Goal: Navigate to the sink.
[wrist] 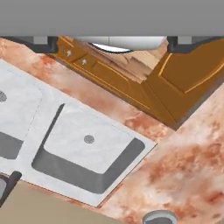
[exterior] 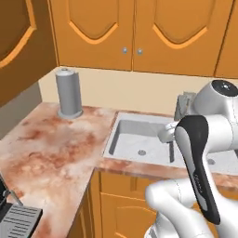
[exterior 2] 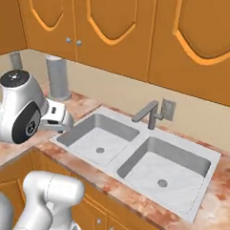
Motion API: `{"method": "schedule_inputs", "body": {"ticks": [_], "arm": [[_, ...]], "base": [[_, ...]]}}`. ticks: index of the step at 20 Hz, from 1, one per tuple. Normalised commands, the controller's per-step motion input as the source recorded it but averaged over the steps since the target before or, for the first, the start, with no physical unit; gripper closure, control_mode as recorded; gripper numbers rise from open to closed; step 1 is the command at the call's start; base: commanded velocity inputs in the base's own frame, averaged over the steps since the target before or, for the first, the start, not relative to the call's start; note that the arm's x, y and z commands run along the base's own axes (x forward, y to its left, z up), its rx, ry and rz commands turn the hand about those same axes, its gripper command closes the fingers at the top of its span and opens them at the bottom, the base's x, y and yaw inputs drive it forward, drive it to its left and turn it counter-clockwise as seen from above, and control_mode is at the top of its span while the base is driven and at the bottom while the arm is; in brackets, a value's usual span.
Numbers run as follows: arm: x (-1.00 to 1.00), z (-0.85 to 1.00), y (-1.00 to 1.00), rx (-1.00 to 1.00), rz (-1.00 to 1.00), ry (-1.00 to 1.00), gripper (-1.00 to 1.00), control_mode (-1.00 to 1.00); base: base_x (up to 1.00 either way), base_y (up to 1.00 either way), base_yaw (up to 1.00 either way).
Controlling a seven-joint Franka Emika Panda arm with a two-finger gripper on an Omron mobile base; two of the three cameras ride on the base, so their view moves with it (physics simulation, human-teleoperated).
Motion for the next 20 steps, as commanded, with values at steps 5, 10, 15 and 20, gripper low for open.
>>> {"method": "schedule_inputs", "body": {"ticks": [5, 10, 15, 20], "arm": [[0.0, 0.0, 0.0, 0.0, 0.0, 0.0, -1.0, 1.0], [0.0, 0.0, 0.0, 0.0, 0.0, 0.0, -1.0, 1.0], [0.0, 0.0, 0.0, 0.0, 0.0, 0.0, -1.0, 1.0], [0.0, 0.0, 0.0, 0.0, 0.0, 0.0, -1.0, 1.0]], "base": [[0.46, -0.14, -0.74], [0.99, 0.09, -0.35], [0.89, -0.13, -0.07], [1.0, -0.33, -0.21]]}}
